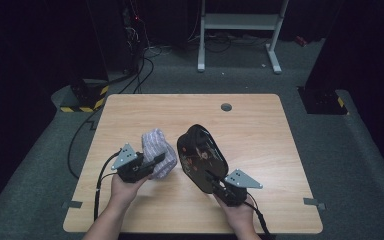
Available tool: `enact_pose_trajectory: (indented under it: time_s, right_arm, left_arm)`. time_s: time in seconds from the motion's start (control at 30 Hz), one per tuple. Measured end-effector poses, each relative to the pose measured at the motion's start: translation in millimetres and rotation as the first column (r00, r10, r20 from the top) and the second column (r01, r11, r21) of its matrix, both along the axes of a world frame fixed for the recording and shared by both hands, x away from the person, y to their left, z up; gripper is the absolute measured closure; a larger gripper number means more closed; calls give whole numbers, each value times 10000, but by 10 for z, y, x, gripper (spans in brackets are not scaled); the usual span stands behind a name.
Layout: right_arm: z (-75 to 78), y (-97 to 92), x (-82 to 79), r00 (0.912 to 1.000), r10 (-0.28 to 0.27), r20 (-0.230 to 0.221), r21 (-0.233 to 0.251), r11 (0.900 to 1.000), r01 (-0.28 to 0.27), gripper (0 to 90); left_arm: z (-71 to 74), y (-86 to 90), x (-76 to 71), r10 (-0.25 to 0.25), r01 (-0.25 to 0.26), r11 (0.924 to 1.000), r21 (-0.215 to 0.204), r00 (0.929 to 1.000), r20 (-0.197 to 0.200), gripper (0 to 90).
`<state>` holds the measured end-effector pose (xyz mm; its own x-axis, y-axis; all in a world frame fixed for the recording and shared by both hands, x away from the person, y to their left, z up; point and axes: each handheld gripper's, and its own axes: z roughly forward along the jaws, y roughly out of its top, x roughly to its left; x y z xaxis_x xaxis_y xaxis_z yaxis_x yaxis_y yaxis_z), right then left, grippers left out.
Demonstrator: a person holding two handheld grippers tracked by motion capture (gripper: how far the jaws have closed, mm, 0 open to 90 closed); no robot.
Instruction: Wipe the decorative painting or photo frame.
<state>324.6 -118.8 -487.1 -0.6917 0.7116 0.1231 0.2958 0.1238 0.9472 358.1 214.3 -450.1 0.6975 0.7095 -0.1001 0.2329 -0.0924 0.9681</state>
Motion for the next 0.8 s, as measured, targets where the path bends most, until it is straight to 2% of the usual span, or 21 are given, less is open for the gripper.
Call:
enact_pose_trajectory:
  time_s: [0.1,0.17,0.23,0.33,0.43,0.63,0.73,0.8]
  right_arm:
    - [16,-22,-27,9998,-8,207,-44,10000,9,658]
    - [14,-61,-54,9998,-65,191,161,9999,62,623]
    - [-10,-77,-80,9998,-114,175,212,9997,110,600]
    - [-29,-44,-118,9992,-26,402,-56,10000,28,597]
    - [-40,-8,-136,9993,117,366,-17,9999,-116,590]
    - [-61,24,-148,9990,-35,445,-157,9999,42,556]
    - [-65,15,-158,9989,-146,456,-218,9996,156,547]
    - [-62,10,-154,9989,-128,460,-161,9998,135,547]
  left_arm:
    - [137,-10,-33,-66,67,9999,-102,9998,192,679]
    - [251,-17,-42,-88,98,9995,-287,9994,346,680]
    - [374,-43,-33,-68,79,9997,-226,9988,480,682]
    - [564,-101,3,-101,125,9993,-350,9977,666,682]
    - [748,-187,44,-211,248,9989,-403,9958,893,683]
    - [1120,-419,120,-509,607,9958,-680,9893,1370,683]
    - [1231,-542,148,-626,736,9949,-688,9866,1504,683]
    - [1303,-619,176,-706,846,9928,-843,9851,1566,683]
